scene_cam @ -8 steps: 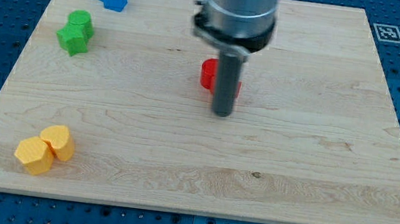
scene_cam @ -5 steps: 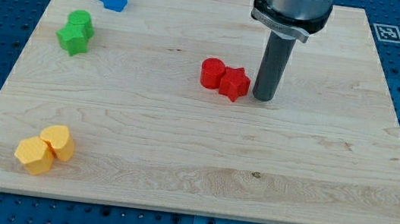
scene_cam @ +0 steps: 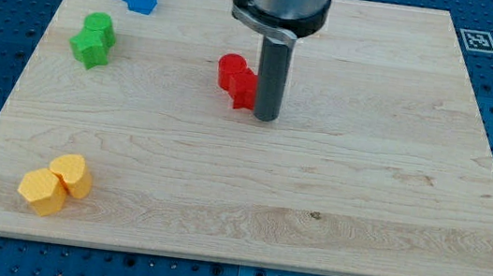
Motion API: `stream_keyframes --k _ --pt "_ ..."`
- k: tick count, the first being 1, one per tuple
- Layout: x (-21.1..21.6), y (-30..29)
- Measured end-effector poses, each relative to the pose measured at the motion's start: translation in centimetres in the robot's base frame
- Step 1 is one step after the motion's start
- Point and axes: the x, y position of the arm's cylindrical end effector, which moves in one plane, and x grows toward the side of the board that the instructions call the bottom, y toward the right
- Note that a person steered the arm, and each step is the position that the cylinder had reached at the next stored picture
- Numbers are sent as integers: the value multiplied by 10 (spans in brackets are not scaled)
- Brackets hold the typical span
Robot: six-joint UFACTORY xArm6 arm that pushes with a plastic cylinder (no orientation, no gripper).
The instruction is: Push the red blocks towards the top center
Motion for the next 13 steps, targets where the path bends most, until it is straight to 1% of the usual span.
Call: stream_keyframes --k 2,4,6,8,10,11,13 --pt "-6 -34" --pt "-33 -59" --pt "-50 -70" --pt "-73 -71" --pt "-82 -70" --pt "-99 -63" --pt "-136 -26"
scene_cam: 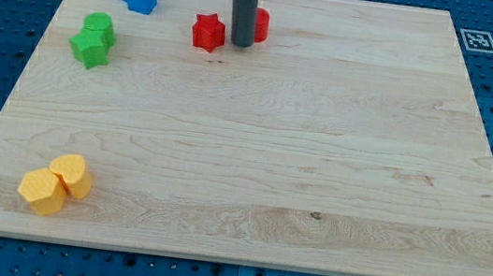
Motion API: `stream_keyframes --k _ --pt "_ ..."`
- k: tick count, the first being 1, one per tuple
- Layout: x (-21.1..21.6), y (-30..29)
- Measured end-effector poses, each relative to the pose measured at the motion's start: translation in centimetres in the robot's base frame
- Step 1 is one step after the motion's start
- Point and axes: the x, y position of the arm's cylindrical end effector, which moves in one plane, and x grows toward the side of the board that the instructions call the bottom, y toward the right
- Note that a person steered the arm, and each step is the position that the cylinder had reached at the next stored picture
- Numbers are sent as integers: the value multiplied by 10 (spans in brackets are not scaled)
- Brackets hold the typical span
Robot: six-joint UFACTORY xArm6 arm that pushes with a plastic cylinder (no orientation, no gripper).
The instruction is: Push the red blocks towards the top center
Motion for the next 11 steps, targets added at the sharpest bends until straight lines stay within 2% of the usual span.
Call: stream_keyframes --k 2,3,5,7,8,9,10,11 --pt "-44 13" --pt "-44 14" --pt "17 31" --pt "77 -6" --pt "76 -56" --pt "52 -100" --pt "18 -98" --pt "18 -97"
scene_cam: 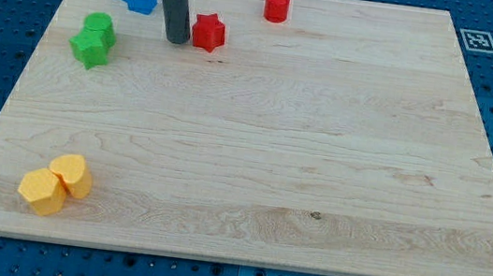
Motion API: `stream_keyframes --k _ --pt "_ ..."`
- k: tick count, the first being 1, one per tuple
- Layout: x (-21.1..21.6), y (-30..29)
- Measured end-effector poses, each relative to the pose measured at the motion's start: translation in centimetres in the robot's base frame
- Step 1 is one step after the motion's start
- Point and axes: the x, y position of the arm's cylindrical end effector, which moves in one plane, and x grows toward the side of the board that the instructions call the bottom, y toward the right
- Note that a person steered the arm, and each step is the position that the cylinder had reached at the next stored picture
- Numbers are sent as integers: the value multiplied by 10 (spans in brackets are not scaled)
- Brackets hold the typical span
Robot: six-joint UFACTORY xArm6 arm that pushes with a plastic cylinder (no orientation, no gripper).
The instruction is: Push the red blocks towards the top center
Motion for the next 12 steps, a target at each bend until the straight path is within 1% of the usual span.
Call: stream_keyframes --k 3,5,8,9,12 --pt "0 49" --pt "0 58" --pt "10 103" --pt "6 103" --pt "-37 103"
